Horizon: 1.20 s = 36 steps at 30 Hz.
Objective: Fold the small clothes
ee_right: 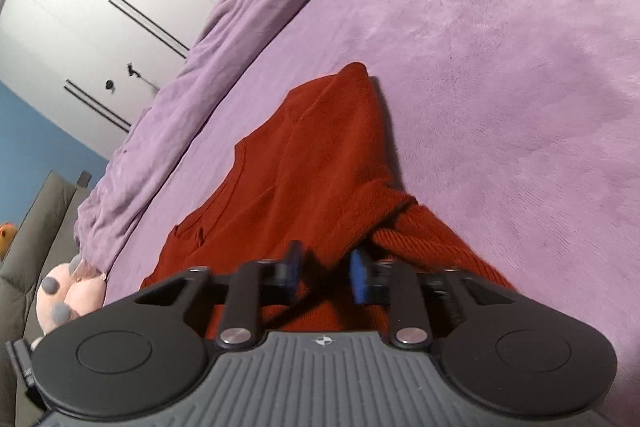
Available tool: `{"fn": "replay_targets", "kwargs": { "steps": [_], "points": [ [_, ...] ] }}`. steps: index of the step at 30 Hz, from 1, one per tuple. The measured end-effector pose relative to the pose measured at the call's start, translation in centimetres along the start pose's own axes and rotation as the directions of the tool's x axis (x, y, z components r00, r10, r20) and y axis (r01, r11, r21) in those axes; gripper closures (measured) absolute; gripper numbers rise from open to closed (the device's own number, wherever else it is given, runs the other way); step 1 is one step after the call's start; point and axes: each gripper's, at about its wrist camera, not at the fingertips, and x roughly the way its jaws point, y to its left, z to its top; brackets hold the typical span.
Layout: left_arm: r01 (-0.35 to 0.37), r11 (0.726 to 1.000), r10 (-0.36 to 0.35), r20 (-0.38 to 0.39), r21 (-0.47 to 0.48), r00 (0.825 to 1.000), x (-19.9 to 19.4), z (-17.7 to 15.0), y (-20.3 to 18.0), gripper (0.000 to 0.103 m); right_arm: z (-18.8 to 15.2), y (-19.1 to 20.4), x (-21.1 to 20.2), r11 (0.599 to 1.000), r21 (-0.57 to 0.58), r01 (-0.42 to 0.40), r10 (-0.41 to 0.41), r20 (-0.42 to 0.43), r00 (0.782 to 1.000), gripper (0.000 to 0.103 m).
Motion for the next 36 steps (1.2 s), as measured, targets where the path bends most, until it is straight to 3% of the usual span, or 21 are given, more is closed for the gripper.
{"fn": "replay_targets", "kwargs": {
  "steps": [2,4,8,11,17,20,24,26,29,30,31,34,36],
  "points": [
    [-0.005,0.999,0.002,0.060,0.050,0.998,-0.8,0.3,-0.7,0.094,0.3,0.3,0.9,1.000,-0.006,0.027,-0.027,-0.004,1.000,0.094],
    [-0.007,0.997,-0.002,0.110,0.081,0.994,-1.5,1.2,-1.3,0.094,0.3,1.1,1.3,0.997,-0.057,0.053,-0.053,0.002,0.999,0.094],
    [-0.093,0.977,0.052,0.209,0.191,0.977,-2.4,1.7,-2.5,0.094,-0.2,2.6,1.1,0.985,-0.173,-0.006,0.013,0.036,0.999,0.094],
    [-0.076,0.981,0.042,0.190,0.176,0.981,-2.2,1.2,-1.5,0.094,-0.8,2.8,1.4,0.966,-0.246,0.080,-0.079,0.015,0.997,0.092],
    [-0.116,0.980,0.103,0.085,0.160,0.991,-0.3,-0.9,1.1,0.094,-0.9,3.2,-2.3,0.923,-0.383,0.036,-0.028,0.027,0.999,0.082],
    [-0.099,0.985,0.087,0.086,0.141,0.992,-0.3,-0.9,1.6,0.094,0.5,3.8,-3.2,0.913,-0.406,0.049,-0.021,0.073,0.997,0.063],
    [-0.085,0.989,0.074,0.091,0.121,0.993,-0.4,-0.5,1.4,0.094,2.3,4.9,-0.4,0.887,-0.441,0.133,-0.097,0.103,0.990,0.052],
    [-0.087,0.987,0.074,0.100,0.136,0.992,-0.5,-0.6,1.0,0.094,3.1,5.2,1.9,0.862,-0.459,0.215,-0.183,0.112,0.977,0.052],
    [-0.089,0.984,0.072,0.106,0.156,0.992,-0.6,-0.5,0.9,0.094,4.3,5.1,4.6,0.860,-0.435,0.267,-0.244,0.108,0.964,0.052],
    [-0.087,0.983,0.070,0.112,0.162,0.991,-0.6,-0.5,0.9,0.094,4.5,5.0,5.2,0.859,-0.433,0.273,-0.253,0.104,0.962,0.052],
    [-0.087,0.982,0.068,0.116,0.167,0.991,-0.6,-0.4,0.9,0.094,4.6,5.2,5.7,0.855,-0.437,0.280,-0.261,0.105,0.960,0.061],
    [-0.102,0.979,0.073,0.162,0.177,0.984,-1.0,-0.2,0.8,0.094,4.0,6.2,6.2,0.807,-0.520,0.279,-0.239,0.145,0.960,0.096],
    [-0.108,0.978,0.071,0.199,0.180,0.977,-1.4,-0.1,0.7,0.094,3.5,7.3,6.1,0.758,-0.581,0.296,-0.220,0.198,0.955,0.096]
  ]
}}
